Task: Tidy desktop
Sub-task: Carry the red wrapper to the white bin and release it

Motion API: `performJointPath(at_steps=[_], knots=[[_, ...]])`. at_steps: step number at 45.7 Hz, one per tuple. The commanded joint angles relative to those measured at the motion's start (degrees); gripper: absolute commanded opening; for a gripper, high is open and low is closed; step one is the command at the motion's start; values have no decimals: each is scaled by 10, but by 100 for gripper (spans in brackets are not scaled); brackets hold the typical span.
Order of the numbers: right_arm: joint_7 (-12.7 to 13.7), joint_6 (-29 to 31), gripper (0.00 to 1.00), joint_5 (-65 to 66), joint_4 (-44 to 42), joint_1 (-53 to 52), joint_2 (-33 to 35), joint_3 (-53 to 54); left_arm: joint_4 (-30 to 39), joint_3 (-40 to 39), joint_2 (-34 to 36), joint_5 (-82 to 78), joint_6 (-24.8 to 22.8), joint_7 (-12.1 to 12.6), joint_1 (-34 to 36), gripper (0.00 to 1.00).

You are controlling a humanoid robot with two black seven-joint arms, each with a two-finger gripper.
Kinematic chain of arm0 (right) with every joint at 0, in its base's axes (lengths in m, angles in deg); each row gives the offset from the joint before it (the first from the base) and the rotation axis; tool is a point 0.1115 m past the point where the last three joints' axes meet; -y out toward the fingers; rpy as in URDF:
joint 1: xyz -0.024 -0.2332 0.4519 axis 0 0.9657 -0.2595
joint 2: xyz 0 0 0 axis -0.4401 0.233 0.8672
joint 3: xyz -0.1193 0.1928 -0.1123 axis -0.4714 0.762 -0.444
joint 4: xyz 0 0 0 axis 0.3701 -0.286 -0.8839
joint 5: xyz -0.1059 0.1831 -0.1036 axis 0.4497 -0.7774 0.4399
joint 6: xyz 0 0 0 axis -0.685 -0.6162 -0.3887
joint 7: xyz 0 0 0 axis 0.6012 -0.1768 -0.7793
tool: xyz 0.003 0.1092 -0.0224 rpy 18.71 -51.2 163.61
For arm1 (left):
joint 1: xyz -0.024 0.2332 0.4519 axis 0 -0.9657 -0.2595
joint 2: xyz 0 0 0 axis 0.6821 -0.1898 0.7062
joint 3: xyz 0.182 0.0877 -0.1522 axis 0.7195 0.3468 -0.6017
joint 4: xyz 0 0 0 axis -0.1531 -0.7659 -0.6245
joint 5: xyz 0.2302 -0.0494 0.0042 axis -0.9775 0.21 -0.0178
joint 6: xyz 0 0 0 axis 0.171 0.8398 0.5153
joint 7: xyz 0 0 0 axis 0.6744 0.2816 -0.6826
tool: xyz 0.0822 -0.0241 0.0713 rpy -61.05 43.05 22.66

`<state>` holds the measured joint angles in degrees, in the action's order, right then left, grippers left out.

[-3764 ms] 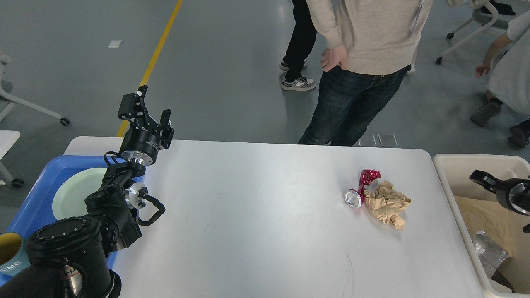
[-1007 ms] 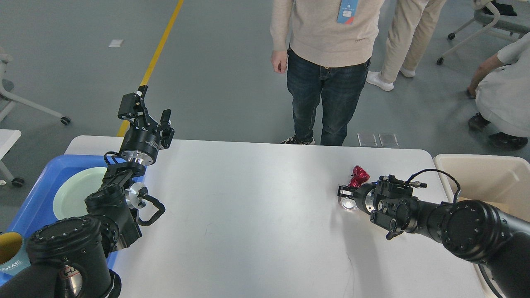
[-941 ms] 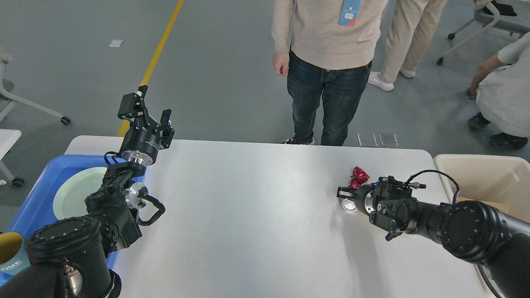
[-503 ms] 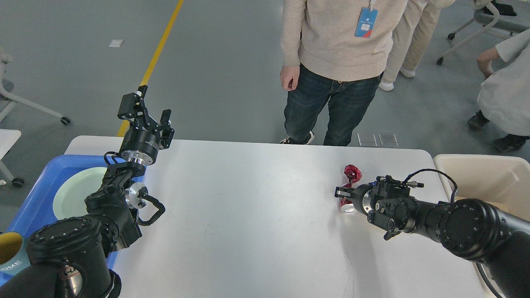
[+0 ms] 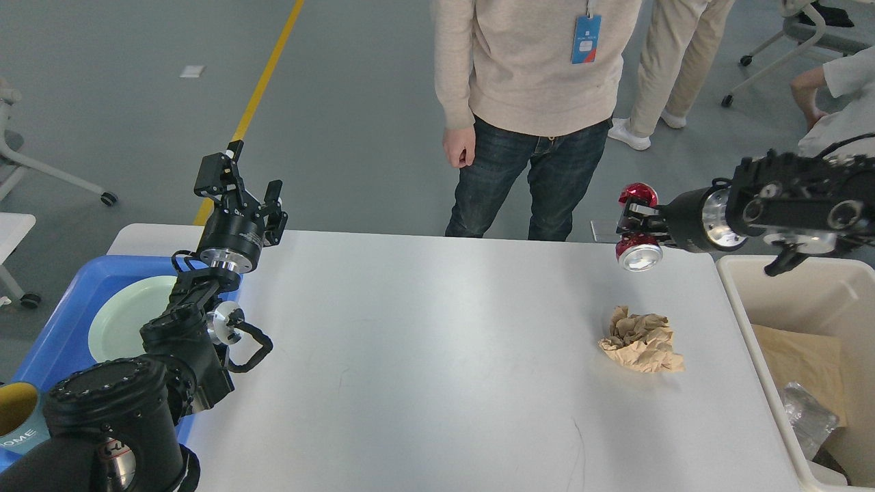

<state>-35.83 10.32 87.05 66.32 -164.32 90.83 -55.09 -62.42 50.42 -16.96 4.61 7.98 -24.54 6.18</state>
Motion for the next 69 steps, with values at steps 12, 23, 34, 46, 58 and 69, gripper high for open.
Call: performJointPath(at_steps=[12,23,34,46,58,69], knots=[[3,120,5,3,-22,-111,95,-34,0,0,0,0,0,0,0,97],[5,-144,11,-12,-200,173,87,-21,0,0,0,0,0,0,0,96],[5,-220,23,-18,-369,438,51,100,0,0,0,0,0,0,0,97],[5,-226,100,-18,-470,579,4,128,0,0,0,0,0,0,0,97],[5,-219,100,-18,-463,586,3,128,0,0,0,1,0,0,0,97],[5,-217,100,-5,-455,533,-8,104,0,0,0,1,0,0,0,97]])
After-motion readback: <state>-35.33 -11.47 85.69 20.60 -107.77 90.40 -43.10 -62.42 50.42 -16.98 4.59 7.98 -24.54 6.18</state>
